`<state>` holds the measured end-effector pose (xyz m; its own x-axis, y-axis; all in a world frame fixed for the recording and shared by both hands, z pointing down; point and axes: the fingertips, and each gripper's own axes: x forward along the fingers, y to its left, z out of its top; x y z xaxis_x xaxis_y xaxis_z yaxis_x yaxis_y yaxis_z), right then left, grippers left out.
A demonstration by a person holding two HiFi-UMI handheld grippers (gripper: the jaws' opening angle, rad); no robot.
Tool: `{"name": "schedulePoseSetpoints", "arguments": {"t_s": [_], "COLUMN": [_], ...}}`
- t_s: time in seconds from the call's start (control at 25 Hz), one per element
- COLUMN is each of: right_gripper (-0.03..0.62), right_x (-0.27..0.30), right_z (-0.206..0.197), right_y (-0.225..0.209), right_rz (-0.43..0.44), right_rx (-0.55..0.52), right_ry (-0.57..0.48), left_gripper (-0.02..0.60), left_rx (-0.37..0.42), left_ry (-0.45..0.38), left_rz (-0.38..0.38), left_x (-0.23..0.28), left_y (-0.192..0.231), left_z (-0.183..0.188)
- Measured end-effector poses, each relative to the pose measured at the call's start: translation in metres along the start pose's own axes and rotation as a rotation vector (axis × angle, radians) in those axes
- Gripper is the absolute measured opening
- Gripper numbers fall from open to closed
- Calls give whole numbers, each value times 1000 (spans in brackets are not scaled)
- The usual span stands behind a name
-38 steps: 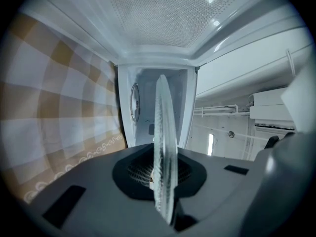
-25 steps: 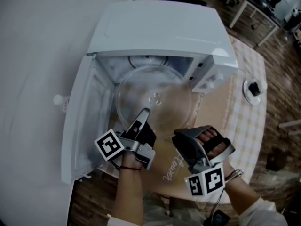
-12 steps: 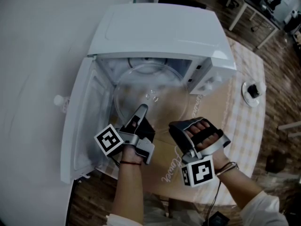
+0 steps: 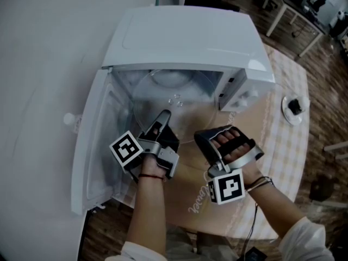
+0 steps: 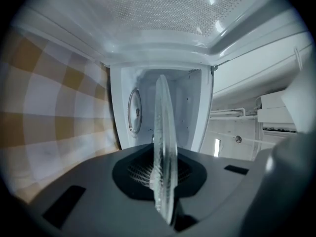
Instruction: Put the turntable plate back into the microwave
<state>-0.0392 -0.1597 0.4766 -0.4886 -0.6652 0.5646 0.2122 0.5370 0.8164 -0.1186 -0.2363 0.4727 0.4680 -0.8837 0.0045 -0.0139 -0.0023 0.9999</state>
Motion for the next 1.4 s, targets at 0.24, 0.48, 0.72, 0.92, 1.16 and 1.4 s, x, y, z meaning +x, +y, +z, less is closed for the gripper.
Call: {"name": "schedulePoseSetpoints", "arguments": {"t_s": [0.24,0.48,0.72,0.92,1.16,1.4], "right_gripper": [60,58,58,60,58,60], "right_x": [13,26,42,56,71,85], "right_z": [-1,-4,-16,-24,-33,-45], "right_y": [-2,-5,-23,-24,-34,-43], "right_rz": [1,3,-18,-15,-18,-33], "right_rx": [-3,23,22,69,119,149], "right_ry": [4,8,35,49,62,99], "left_gripper": [14,12,12,12,12,12], "left_rx": [14,14,-16,-29,-32,-54], "left_ry": [-1,6,0,5,24,16], "left_rz": [9,35,38,48,75,78], "left_x": [7,15,35,49,68,86], "left_y": [5,15,18,23,25,28], "left_z": [10,20,33,38,47,56]}}
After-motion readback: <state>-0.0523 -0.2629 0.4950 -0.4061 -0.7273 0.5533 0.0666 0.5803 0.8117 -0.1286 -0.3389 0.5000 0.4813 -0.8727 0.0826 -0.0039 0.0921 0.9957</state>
